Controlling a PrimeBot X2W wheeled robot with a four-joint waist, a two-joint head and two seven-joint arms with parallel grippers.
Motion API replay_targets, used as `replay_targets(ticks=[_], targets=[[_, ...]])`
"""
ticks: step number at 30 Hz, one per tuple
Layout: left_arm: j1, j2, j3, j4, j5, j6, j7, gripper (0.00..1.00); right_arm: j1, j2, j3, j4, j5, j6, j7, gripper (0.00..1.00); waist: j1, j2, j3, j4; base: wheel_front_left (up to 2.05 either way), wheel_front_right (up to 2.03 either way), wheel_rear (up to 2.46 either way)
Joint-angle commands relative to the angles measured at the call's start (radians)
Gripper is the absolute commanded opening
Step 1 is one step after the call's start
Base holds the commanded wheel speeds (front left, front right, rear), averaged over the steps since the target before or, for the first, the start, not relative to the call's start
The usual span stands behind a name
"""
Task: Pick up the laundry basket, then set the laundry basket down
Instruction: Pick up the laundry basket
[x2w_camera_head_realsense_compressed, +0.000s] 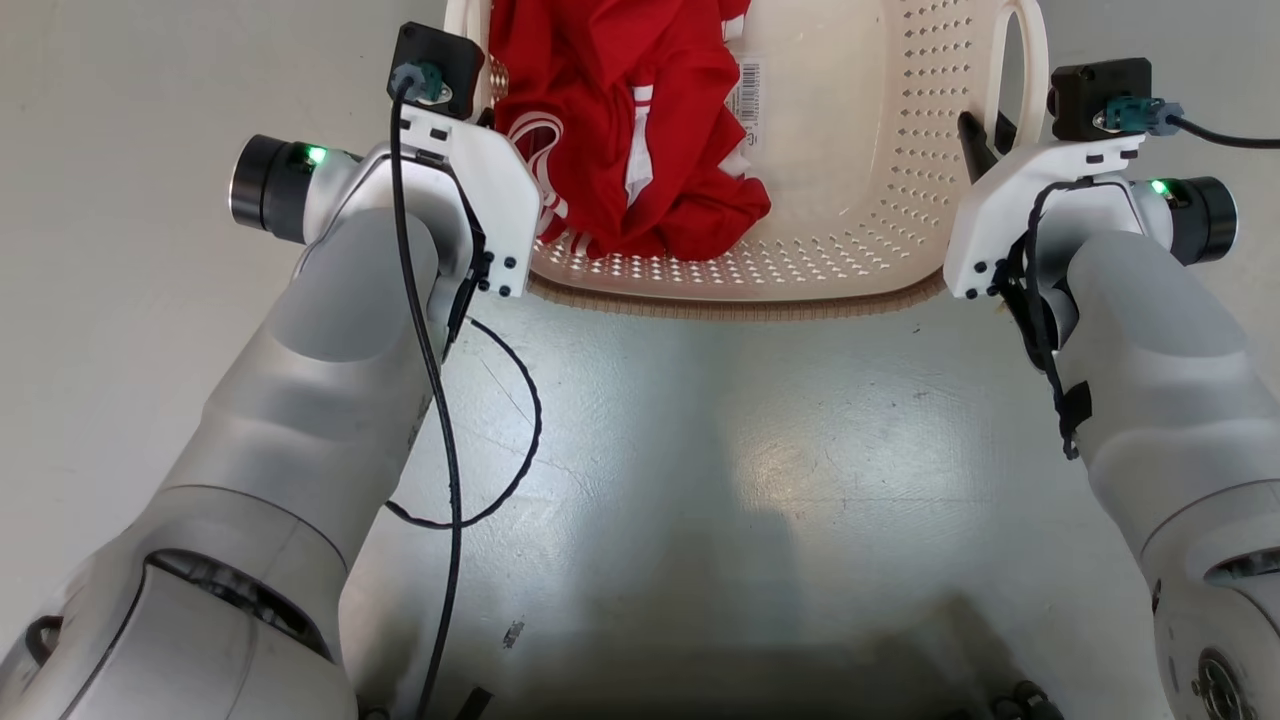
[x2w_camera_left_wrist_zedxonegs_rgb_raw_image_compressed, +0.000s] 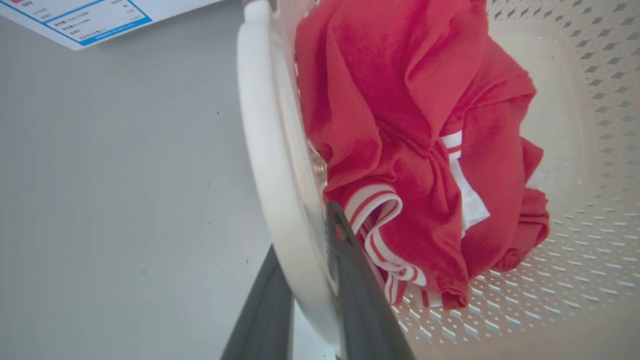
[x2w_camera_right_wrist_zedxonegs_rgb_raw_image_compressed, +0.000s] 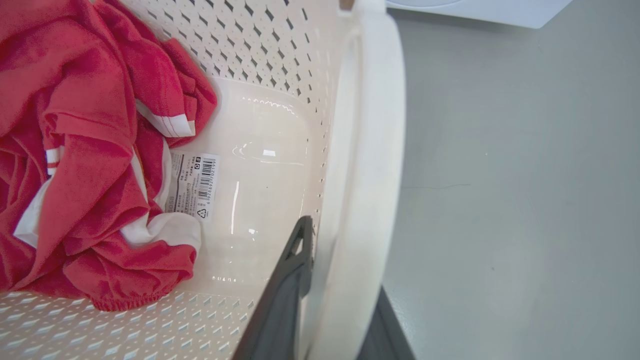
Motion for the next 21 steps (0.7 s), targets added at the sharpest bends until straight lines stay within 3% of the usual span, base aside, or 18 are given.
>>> replay_targets(ticks=[1, 18, 21], targets=[[0.017, 0.018, -0.002, -0.023, -0.006, 0.008, -0.006, 0.0, 0.033, 0.025, 0.028, -0.009, 0.005, 0.005, 0.008, 0.0, 0.0, 0.0, -0.008, 0.001, 0.0, 0.0, 0.0], [0.126, 0.018, -0.057, 0.017, -0.107, 0.018, -0.021, 0.0, 0.141, 0.025, 0.171, -0.013, 0.12, 0.005, 0.092, 0.0, 0.0, 0.0, -0.172, -0.023, 0.0, 0.0, 0.0], [0.152, 0.018, -0.074, 0.031, -0.114, 0.0, -0.009, 0.0, 0.178, 0.025, 0.2, -0.021, 0.151, 0.005, 0.105, 0.0, 0.0, 0.0, -0.216, -0.031, 0.0, 0.0, 0.0]])
